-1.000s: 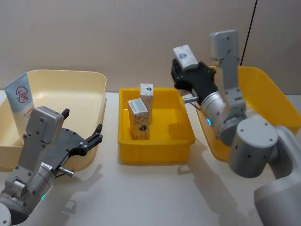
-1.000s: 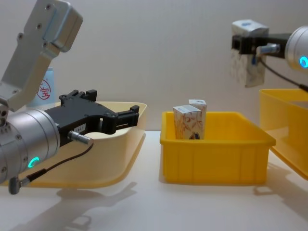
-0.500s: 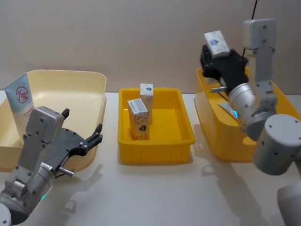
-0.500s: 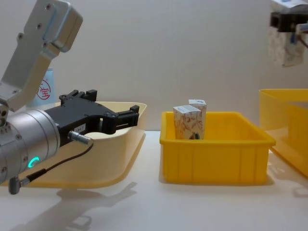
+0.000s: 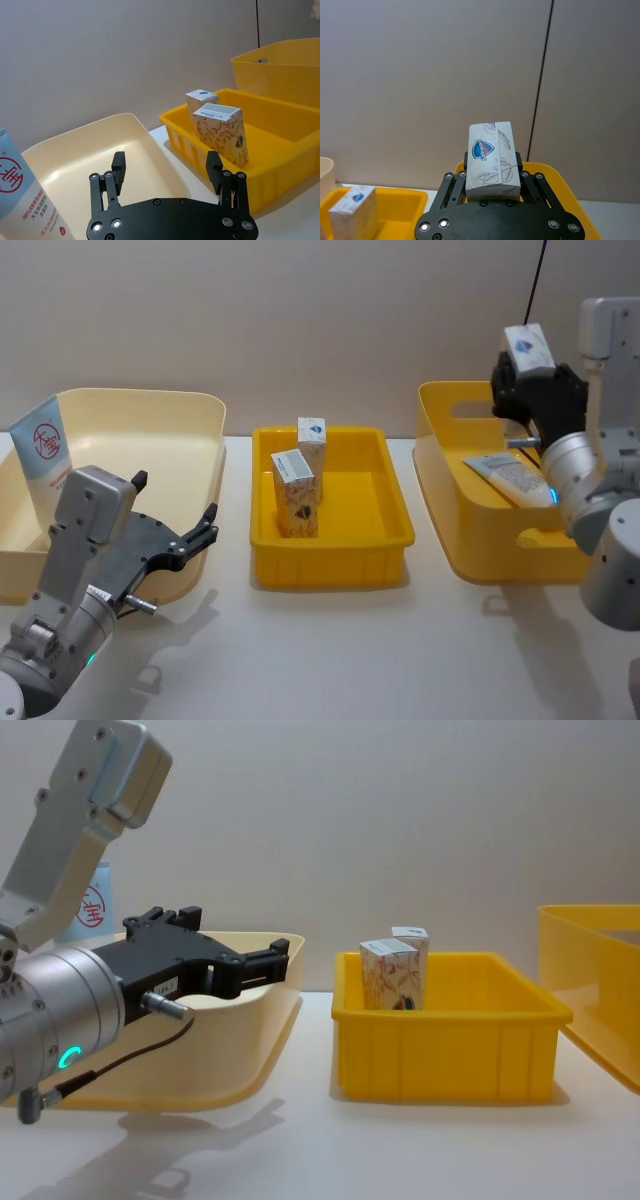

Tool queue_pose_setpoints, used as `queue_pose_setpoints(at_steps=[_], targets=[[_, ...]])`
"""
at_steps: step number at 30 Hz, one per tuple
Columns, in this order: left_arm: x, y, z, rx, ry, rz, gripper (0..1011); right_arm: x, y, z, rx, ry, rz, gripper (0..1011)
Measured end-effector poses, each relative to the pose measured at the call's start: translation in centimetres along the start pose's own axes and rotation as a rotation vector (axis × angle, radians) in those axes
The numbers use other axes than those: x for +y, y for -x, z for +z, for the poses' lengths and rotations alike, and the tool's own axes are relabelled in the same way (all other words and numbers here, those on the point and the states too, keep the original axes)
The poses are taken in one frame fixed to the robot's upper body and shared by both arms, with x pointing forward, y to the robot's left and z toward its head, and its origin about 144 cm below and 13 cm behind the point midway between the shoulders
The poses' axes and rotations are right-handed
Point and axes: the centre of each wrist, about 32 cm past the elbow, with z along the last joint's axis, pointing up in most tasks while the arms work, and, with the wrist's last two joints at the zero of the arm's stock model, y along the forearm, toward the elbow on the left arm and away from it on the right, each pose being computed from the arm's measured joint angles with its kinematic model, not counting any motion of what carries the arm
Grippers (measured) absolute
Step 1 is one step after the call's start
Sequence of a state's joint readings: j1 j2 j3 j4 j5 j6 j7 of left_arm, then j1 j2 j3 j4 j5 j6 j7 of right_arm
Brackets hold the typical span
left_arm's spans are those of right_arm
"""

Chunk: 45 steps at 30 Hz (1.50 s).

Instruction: Bimanual collaborative sorting of washing and personal care products

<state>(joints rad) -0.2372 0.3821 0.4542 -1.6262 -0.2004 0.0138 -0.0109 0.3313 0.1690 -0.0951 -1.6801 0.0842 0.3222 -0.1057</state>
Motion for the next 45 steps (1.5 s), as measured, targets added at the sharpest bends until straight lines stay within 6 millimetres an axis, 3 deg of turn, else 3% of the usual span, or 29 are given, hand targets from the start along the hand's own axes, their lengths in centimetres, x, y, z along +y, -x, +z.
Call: queue_pose_setpoints(at_steps=[15,39,45], targets=[[0.0,0.0,0.0,0.0,0.0,0.0,1003,-0.2,-1.3,-1.7,0.007,0.128,-0.071,407],[0.0,0.0,0.0,0.0,0.0,0.0,1003,1.7,-1.3,-4.5,0.032,0.313,-0.094,408],[0.0,0.0,0.0,0.0,0.0,0.0,1003,2.0,-1.2,-4.8,0.033,0.327,-0.095,549]])
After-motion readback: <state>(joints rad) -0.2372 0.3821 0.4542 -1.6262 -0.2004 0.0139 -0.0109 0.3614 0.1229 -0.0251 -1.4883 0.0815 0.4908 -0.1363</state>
